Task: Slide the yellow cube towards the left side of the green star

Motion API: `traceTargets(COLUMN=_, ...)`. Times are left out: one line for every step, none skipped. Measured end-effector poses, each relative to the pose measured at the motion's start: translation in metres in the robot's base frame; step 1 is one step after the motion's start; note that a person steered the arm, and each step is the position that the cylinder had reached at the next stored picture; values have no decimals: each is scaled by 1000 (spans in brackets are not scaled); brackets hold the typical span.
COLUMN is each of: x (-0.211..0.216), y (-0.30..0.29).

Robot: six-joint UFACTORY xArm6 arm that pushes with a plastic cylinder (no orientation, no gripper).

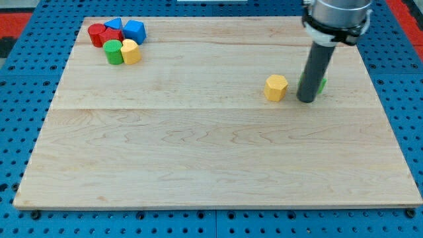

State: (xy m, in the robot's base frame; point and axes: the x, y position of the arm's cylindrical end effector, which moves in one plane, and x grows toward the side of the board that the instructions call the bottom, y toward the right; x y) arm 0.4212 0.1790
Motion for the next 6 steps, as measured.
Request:
traceTargets(x=31, y=4)
traceTargets(x=45, y=-99)
traceTargets(x=17, y=-113)
traceTargets(x=-2, y=-98)
traceTargets(x=-1, y=-95)
traceTargets(x=-19, y=-80)
